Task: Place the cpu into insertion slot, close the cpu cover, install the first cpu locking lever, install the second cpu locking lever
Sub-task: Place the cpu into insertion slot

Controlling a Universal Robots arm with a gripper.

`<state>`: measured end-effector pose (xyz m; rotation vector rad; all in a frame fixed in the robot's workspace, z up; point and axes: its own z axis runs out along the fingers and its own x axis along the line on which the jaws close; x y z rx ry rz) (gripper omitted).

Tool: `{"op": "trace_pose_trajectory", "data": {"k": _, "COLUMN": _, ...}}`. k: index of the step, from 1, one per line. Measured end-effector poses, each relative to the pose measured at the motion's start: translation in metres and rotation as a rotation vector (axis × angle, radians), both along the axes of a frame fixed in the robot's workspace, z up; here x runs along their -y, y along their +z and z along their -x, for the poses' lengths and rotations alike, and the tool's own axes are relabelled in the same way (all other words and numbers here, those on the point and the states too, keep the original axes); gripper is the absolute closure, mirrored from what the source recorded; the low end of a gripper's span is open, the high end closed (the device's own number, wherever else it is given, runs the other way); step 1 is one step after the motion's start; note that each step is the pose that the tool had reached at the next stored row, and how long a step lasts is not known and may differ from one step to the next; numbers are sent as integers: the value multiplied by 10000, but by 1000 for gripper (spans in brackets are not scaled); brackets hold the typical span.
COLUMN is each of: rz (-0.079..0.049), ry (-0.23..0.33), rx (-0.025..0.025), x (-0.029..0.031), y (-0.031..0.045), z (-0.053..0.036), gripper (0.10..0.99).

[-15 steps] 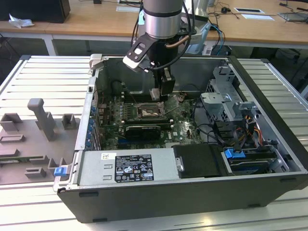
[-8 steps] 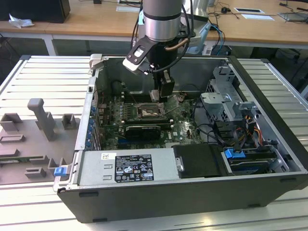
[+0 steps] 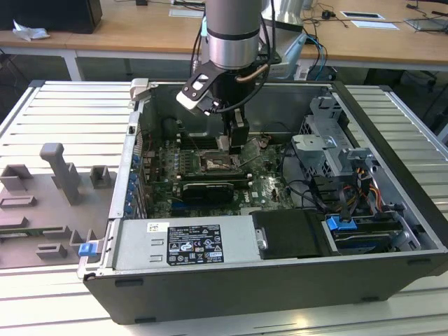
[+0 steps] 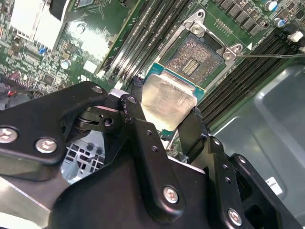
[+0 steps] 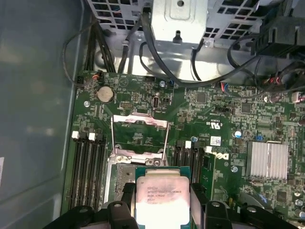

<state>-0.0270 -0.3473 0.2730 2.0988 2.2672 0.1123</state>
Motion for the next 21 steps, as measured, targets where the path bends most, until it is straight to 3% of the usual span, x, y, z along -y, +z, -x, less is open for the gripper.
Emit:
{"op": "trace_pose_trajectory", "data": {"k": 12, "rz": 6, "ry": -212, "rx": 0, "x": -5, "y": -86, "z": 9, "gripper": 545}}
{"op": "trace_pose_trajectory", "data": {"k": 16, "rz": 5, "ry": -217, "rx": -1, "x": -47, "y": -168, "z": 68, "gripper": 545}}
{"op": "trace_pose_trajectory", "data": {"k": 21, "rz": 4, "ry": -409, "rx": -1, "x": -76, "y": -191, "z": 80, "gripper": 545}}
